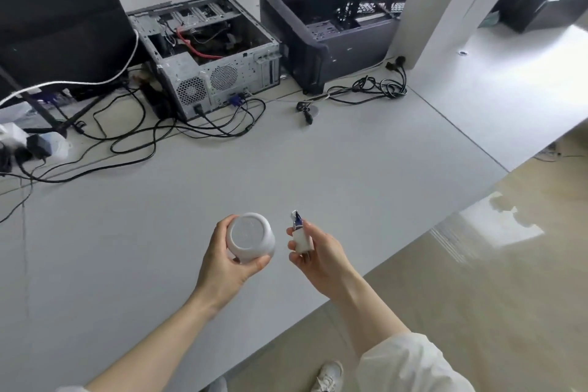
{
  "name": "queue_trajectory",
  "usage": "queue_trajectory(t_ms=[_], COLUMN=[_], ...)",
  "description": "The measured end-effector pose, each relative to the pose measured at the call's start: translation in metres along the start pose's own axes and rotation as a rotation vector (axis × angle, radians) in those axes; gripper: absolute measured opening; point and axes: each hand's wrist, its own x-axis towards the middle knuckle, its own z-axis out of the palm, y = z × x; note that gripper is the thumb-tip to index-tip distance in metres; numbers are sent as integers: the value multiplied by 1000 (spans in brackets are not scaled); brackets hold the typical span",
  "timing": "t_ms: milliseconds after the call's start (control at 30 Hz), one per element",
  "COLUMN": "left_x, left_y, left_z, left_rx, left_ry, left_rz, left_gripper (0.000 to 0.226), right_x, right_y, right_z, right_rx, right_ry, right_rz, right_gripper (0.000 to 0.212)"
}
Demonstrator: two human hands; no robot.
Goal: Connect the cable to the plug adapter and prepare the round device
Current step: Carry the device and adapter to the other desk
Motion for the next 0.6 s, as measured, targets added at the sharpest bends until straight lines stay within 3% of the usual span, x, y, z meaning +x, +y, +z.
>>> queue_trajectory(t_ms=[300,600], left_x=[20,63], left_y=[46,71], left_z=[122,184], left_rx=[3,53], left_ry=[1,-24], left_rz=[15,48], left_gripper=[80,82], right_x=[-5,20], right_y=[-96,-153], right_z=[-86,-125], right_rx=[-111,-98], right_ry=[-27,2], right_rz=[-40,-59], right_gripper=[23,24])
